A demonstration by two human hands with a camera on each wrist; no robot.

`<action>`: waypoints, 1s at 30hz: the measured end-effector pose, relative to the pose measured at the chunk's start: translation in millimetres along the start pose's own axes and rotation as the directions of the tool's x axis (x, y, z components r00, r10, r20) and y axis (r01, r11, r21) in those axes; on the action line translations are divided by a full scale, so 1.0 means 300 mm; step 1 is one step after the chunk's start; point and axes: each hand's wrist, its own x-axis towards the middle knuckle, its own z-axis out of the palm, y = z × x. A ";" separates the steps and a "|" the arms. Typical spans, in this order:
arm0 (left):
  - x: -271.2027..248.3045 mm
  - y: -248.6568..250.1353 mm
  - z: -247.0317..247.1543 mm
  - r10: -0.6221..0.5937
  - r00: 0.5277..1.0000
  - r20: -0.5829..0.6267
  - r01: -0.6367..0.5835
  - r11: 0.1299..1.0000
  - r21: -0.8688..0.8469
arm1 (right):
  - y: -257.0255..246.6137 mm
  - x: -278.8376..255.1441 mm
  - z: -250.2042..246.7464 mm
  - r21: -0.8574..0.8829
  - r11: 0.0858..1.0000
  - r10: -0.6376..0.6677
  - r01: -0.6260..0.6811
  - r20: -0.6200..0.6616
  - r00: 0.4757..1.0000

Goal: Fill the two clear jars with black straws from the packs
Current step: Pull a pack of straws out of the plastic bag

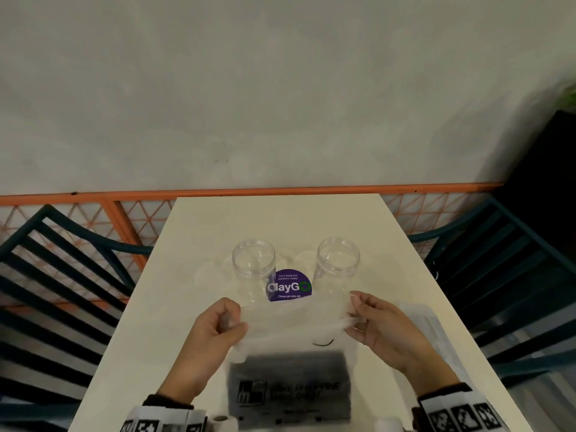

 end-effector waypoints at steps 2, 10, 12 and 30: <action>0.004 0.001 0.004 0.124 0.989 -0.079 -0.089 0.934 0.346 | -0.022 -0.010 0.001 0.183 0.981 0.044 -0.062 0.102 0.994; 0.007 -0.001 0.028 0.153 0.967 -0.202 -0.044 0.886 0.461 | -0.039 -0.063 0.062 0.177 0.983 -0.087 0.053 0.190 0.978; 0.010 0.003 0.031 -0.007 0.985 -0.173 0.024 0.995 0.098 | -0.014 -0.048 0.038 -0.183 0.964 -0.173 0.193 0.123 0.977; -0.024 0.001 0.046 -0.201 0.979 -0.031 0.201 0.980 0.003 | -0.045 -0.020 0.027 0.123 0.980 0.154 -0.159 0.051 0.987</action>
